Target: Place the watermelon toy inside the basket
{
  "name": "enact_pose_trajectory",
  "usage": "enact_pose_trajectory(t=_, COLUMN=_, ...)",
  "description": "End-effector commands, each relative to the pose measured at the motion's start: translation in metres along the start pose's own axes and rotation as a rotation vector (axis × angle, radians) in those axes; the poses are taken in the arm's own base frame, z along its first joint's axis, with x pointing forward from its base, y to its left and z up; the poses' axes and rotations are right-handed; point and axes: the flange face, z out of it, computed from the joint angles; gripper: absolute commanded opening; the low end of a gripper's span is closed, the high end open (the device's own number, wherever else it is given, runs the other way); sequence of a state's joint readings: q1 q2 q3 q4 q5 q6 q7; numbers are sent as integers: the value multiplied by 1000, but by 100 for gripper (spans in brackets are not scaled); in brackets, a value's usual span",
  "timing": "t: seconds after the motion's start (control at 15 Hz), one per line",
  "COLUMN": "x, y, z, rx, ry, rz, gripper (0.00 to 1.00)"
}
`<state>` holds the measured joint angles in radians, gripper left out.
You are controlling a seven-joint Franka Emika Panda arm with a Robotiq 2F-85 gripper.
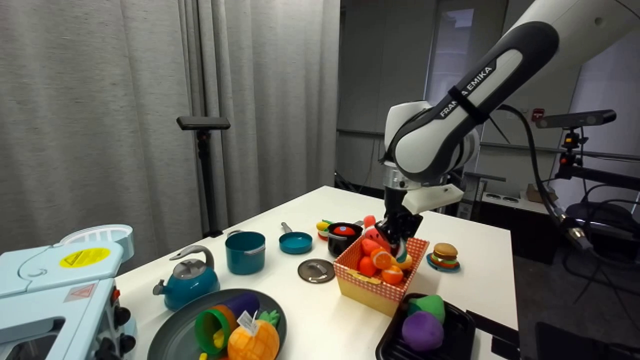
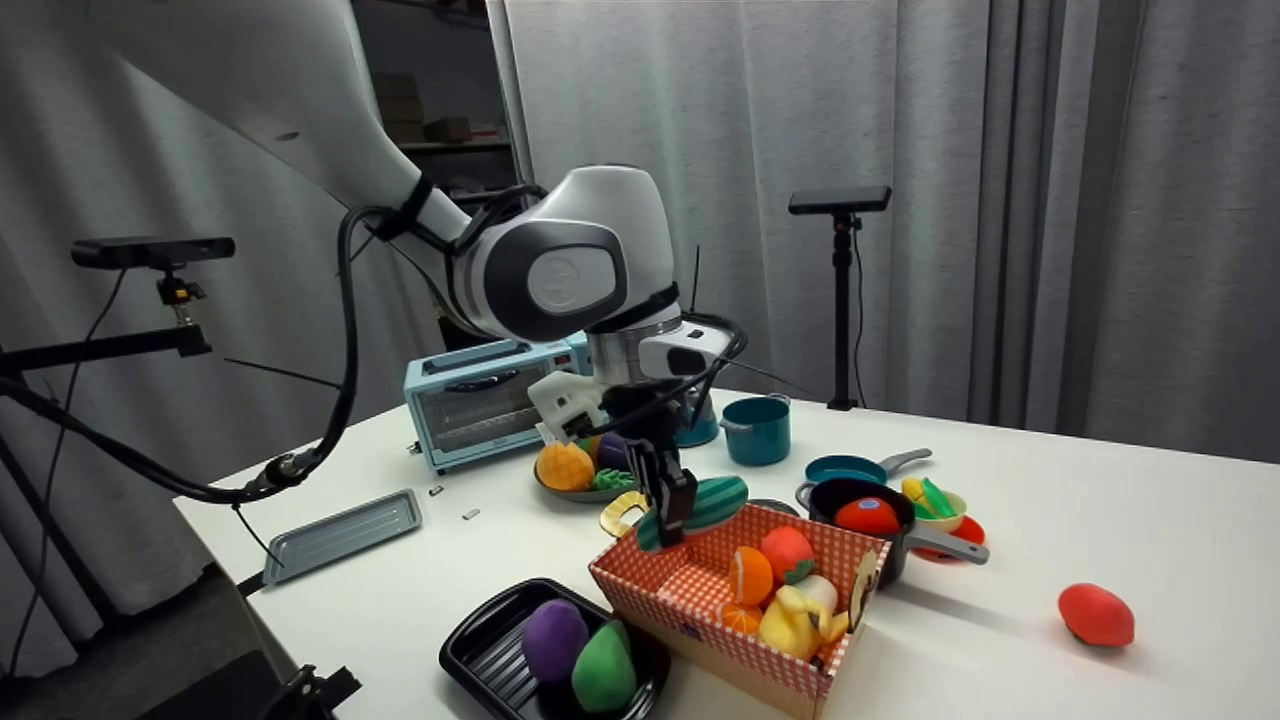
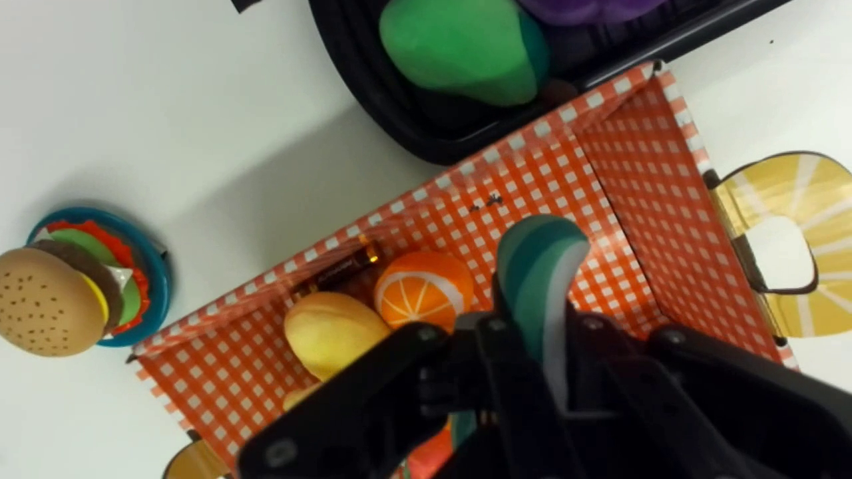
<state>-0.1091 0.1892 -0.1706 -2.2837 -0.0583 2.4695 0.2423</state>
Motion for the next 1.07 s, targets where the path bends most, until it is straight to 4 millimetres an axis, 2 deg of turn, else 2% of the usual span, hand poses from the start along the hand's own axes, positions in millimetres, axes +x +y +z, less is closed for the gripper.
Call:
enact_pose_trajectory(t=0.0, x=16, y=-30, z=15, rx=-27, ry=24, rz=-59, gripper=5)
enact_pose_trajectory(t=0.07, x=17, y=-37, z=19, rx=-32, ry=16, rz=-80, gripper=5)
enact_pose_trajectory(t=0.13, x=17, y=-43, z=22, rx=-41, ry=9, rz=-95, gripper=47)
enact_pose_trajectory(t=0.27, x=19, y=-63, z=30, rx=-57, ry=2, rz=-124, gripper=52)
enact_pose_trajectory(t=0.47, x=22, y=-89, z=31, rx=-58, ry=11, rz=-171, gripper=73)
enact_pose_trajectory(t=0.73, x=24, y=-128, z=19, rx=-48, ry=53, rz=-243, gripper=98)
enact_pose_trajectory(t=1.0, x=23, y=-165, z=7, rx=-26, ry=89, rz=-298, gripper=100)
